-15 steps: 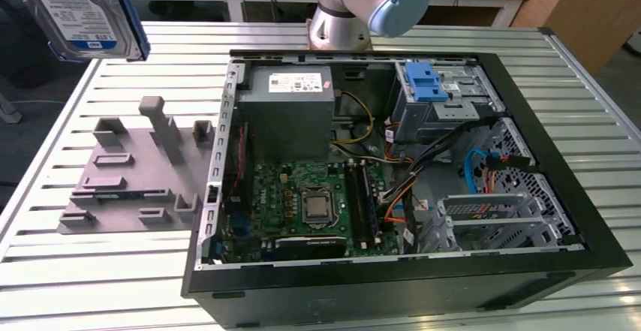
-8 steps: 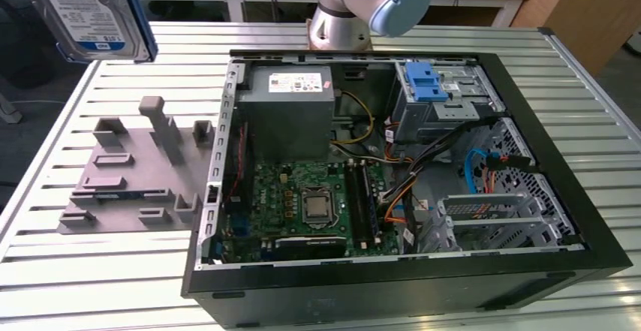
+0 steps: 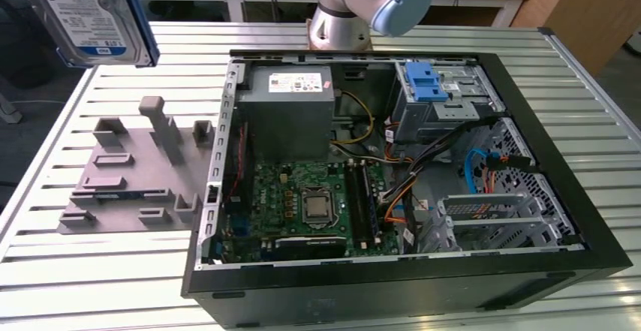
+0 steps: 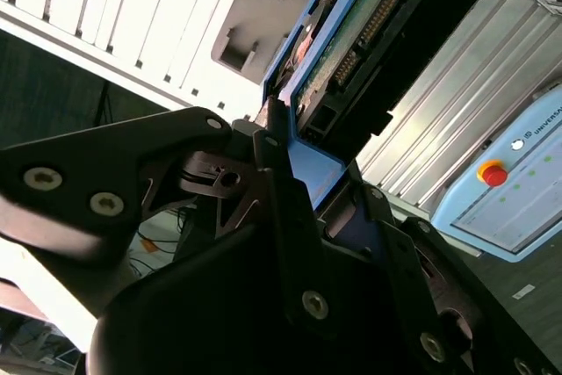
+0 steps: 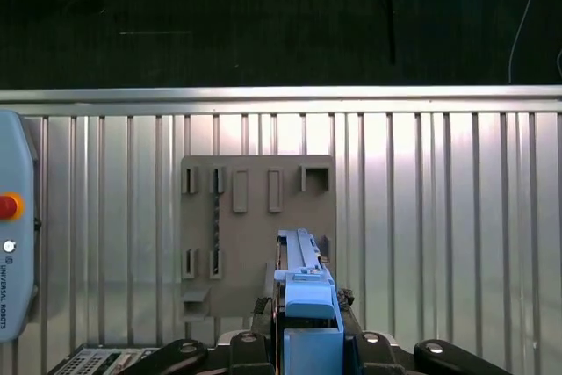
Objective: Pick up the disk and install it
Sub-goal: 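Pick up the disk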
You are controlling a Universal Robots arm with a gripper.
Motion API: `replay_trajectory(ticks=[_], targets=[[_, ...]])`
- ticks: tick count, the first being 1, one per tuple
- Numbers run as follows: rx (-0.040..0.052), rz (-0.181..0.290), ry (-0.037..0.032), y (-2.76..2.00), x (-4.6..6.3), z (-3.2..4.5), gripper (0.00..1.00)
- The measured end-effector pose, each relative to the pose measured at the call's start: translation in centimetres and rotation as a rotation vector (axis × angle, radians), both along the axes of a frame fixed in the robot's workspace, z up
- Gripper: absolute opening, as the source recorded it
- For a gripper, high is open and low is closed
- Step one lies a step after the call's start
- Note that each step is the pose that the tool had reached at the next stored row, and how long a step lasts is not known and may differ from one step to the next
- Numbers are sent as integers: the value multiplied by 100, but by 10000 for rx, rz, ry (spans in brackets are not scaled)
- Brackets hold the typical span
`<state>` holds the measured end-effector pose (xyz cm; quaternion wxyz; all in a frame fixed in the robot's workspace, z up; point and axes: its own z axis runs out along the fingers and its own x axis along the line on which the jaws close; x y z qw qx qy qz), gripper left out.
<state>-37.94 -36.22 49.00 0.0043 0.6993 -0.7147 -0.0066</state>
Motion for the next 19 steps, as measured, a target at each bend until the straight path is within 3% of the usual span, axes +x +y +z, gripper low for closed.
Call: replay_trajectory(ticks=[19], targets=[[1,-1,12,-156,261,-1,36]])
